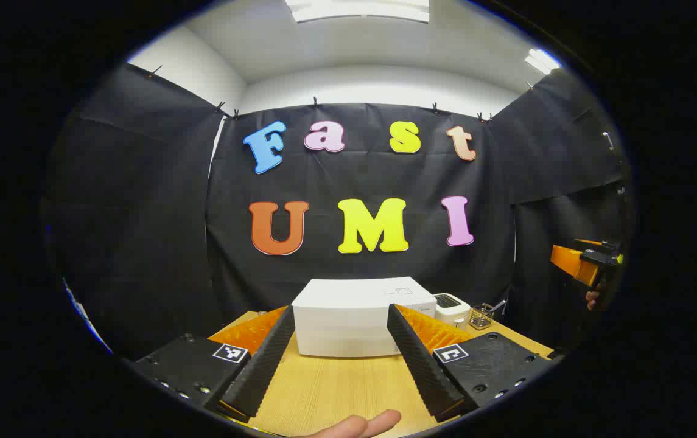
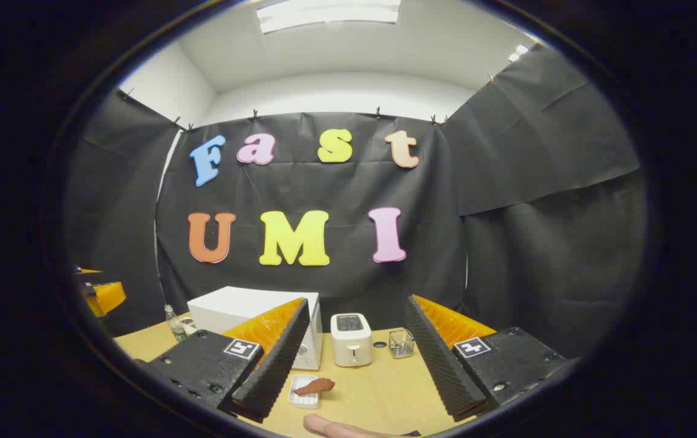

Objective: Open the microwave oven with the left hand, put the food in, and close the microwave oven.

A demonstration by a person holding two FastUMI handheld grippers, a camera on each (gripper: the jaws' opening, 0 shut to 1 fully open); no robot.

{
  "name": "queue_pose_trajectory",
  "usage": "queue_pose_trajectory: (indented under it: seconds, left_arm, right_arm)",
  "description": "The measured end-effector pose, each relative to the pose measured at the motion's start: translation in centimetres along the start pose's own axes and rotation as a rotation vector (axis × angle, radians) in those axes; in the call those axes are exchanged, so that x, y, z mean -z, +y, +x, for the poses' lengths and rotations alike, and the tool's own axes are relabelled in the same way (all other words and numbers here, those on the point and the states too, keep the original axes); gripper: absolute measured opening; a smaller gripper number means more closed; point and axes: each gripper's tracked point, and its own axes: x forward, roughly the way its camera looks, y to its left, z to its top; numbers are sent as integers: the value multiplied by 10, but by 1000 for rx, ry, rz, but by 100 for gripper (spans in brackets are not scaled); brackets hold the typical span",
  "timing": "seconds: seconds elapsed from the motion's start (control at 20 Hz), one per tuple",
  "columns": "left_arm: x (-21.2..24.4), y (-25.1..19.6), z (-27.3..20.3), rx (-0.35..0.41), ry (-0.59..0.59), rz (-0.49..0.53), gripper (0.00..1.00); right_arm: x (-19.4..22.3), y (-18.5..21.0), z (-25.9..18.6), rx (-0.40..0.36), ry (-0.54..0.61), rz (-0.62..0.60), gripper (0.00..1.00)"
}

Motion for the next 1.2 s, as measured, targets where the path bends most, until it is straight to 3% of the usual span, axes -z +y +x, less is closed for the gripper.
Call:
queue_pose_trajectory:
  seconds: [0.05, 0.1, 0.15, 0.2, 0.3, 0.35, 0.65, 0.7, 0.8, 0.85, 0.9, 0.95, 1.05, 1.1, 1.15, 1.2]
  left_arm:
    - [4, -3, -1, 12, 10, -5, 85]
    - [6, -7, -1, 22, 19, -10, 95]
    - [9, -10, -2, 30, 29, -16, 94]
    - [10, -12, -3, 37, 33, -22, 95]
    - [6, -14, -6, 51, 24, -24, 95]
    - [6, -13, -8, 48, 20, -22, 95]
    - [7, -22, -21, 87, 26, -63, 95]
    - [8, -21, -21, 92, 26, -64, 95]
    - [8, -19, -24, 89, 26, -66, 95]
    - [7, -18, -22, 86, 25, -66, 95]
    - [8, -18, -21, 83, 25, -67, 95]
    - [8, -16, -20, 79, 25, -69, 95]
    - [11, -13, -16, 68, 32, -77, 95]
    - [11, -13, -14, 68, 28, -87, 95]
    - [8, -15, -12, 74, 15, -96, 95]
    - [9, -16, -8, 79, 12, -100, 94]
  right_arm:
    - [0, 0, 0, -2, 5, 0, 92]
    - [2, 0, 1, -4, 10, 1, 92]
    - [4, 0, 1, -8, 16, 2, 92]
    - [4, 0, 0, -10, 20, 4, 100]
    - [3, 0, -2, -14, 18, 3, 100]
    - [2, -1, -3, -11, 16, 3, 92]
    - [-1, -9, -1, 9, -3, -10, 92]
    - [1, -10, 0, 12, -1, -10, 100]
    - [4, -10, 2, 7, 7, -6, 100]
    - [4, -10, 3, 6, 9, -2, 92]
    - [5, -11, 4, 4, 11, 1, 100]
    - [5, -10, 4, 1, 11, 2, 92]
    - [4, -7, 3, -14, 5, 20, 92]
    - [5, -5, 3, -22, 4, 23, 100]
    - [7, -5, 2, -23, 6, 22, 100]
    - [7, -6, 1, -21, 6, 20, 92]
